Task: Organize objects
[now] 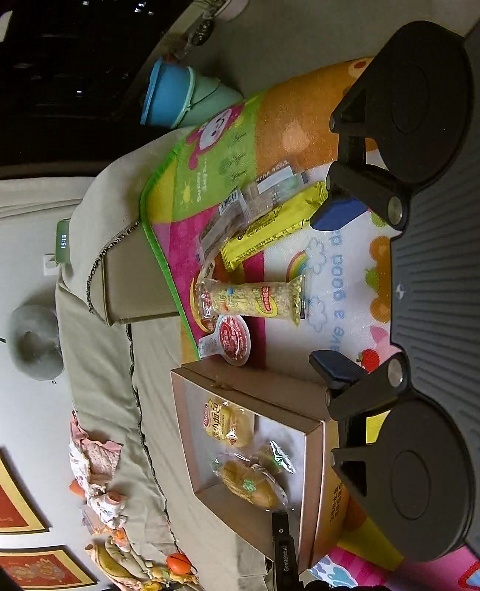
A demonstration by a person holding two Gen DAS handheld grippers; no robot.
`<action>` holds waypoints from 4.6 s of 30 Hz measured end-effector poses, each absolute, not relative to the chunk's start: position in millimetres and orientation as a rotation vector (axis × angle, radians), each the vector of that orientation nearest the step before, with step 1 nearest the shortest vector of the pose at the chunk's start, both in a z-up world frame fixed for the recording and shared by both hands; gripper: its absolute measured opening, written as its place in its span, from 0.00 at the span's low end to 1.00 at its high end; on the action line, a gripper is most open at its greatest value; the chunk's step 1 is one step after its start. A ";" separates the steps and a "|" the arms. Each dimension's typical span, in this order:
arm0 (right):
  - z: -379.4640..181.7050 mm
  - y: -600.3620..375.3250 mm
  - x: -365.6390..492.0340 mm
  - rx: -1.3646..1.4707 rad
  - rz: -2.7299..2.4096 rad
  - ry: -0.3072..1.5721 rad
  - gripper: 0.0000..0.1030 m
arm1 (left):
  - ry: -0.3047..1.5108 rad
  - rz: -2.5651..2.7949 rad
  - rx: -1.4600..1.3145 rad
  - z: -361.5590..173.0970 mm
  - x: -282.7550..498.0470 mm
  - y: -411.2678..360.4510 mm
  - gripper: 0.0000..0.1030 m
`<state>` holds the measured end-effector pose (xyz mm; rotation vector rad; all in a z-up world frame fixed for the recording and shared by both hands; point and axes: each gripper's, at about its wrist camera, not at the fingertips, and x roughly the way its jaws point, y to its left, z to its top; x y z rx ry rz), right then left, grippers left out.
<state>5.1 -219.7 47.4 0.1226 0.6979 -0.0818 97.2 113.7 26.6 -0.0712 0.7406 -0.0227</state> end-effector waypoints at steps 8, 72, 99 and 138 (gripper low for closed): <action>64.8 -225.9 42.8 0.188 0.031 0.694 0.51 | 0.741 -0.022 -0.075 26.0 96.7 114.7 0.14; 49.6 -225.4 83.7 -0.003 0.189 0.887 0.58 | 0.758 -0.020 -0.105 25.5 95.2 117.2 0.14; 54.3 -186.0 -78.6 -0.170 0.015 0.896 0.73 | 0.755 -0.028 -0.119 24.1 93.0 107.2 0.15; 174.6 -140.0 -9.6 -0.050 0.212 0.452 0.60 | 0.724 -0.012 -0.121 35.3 88.9 109.1 0.14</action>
